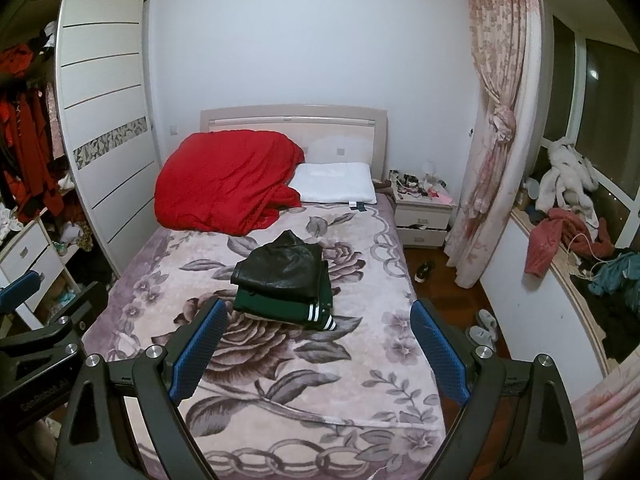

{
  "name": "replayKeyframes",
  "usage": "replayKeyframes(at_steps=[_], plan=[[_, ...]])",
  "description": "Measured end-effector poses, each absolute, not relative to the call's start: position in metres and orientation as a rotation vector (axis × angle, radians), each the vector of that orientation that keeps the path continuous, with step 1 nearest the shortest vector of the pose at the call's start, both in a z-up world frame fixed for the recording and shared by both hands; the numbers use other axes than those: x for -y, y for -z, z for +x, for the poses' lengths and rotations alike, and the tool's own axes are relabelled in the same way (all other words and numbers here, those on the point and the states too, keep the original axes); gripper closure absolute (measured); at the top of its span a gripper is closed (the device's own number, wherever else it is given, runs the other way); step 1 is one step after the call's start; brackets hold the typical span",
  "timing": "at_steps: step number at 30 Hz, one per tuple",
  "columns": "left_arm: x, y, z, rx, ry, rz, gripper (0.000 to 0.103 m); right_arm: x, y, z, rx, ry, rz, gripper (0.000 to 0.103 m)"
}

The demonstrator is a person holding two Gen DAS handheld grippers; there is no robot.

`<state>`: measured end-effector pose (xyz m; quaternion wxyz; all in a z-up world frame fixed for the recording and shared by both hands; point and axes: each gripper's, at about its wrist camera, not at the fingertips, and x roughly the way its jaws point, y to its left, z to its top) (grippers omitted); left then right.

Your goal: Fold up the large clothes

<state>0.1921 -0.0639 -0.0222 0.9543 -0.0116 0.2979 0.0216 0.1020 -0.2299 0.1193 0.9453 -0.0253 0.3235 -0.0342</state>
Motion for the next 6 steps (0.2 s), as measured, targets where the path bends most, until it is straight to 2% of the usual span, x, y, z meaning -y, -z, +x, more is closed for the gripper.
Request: replayKeyframes(at_steps=[6], plan=[[0.0662, 0.0178, 0.1951, -0.605, -0.049, -0.022, 0.000, 0.2286, -0.1190, 0.1004, -0.659, 0.072, -0.048, 0.008]])
